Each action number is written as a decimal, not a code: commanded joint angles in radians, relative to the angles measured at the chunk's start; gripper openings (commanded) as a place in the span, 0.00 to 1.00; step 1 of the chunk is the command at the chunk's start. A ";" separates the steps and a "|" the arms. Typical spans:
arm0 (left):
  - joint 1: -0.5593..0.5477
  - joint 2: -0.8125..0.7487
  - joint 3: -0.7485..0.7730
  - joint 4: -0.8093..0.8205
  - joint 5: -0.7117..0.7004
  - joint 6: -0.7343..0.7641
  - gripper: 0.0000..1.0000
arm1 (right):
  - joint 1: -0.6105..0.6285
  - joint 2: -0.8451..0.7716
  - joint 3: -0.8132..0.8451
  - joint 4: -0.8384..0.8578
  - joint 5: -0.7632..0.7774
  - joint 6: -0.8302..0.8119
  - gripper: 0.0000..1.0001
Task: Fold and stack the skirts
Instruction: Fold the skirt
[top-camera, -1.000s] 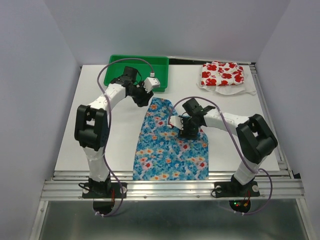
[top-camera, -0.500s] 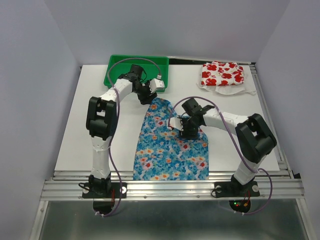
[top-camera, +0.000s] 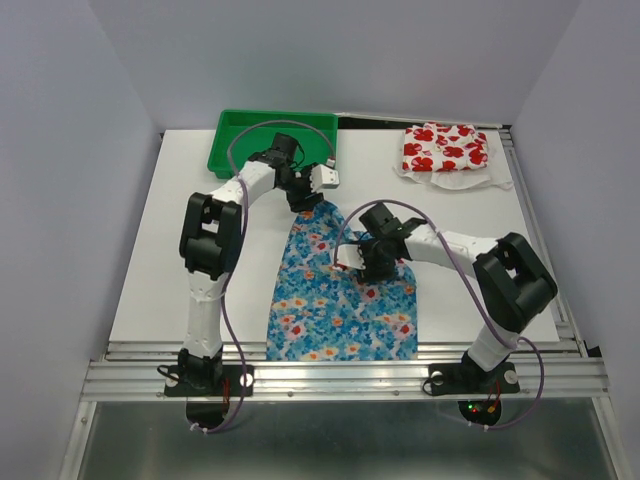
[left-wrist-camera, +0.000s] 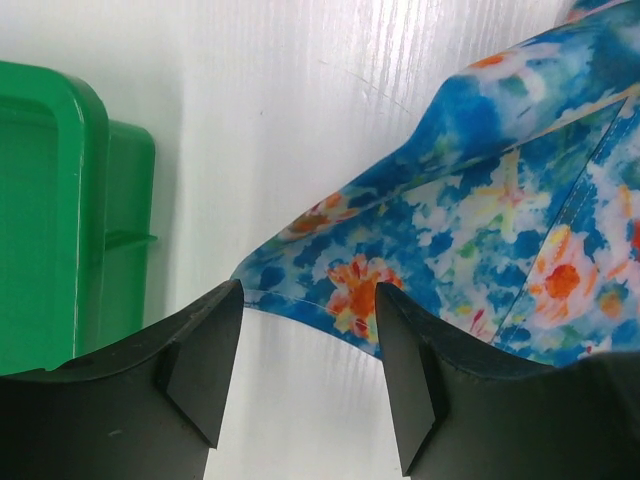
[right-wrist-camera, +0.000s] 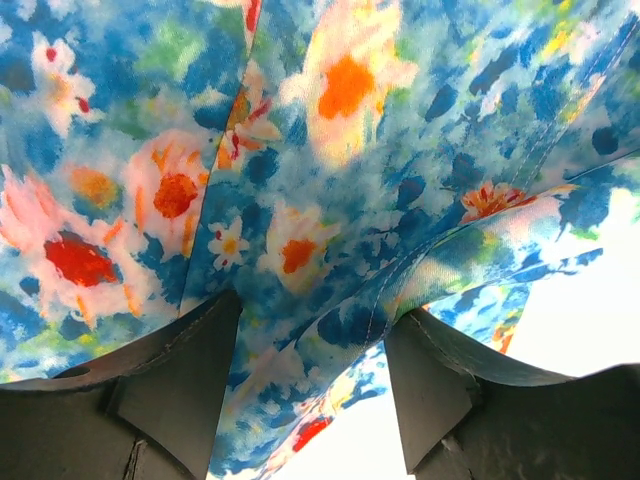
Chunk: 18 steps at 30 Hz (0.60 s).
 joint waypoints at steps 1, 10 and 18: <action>0.001 0.005 0.008 0.033 0.033 0.063 0.68 | 0.017 0.017 -0.055 -0.002 0.046 -0.053 0.65; -0.009 0.031 0.016 0.059 0.021 0.128 0.70 | 0.026 0.005 -0.084 0.017 0.060 -0.066 0.64; -0.012 -0.034 -0.085 0.145 0.026 0.203 0.72 | 0.035 0.002 -0.107 0.033 0.069 -0.082 0.64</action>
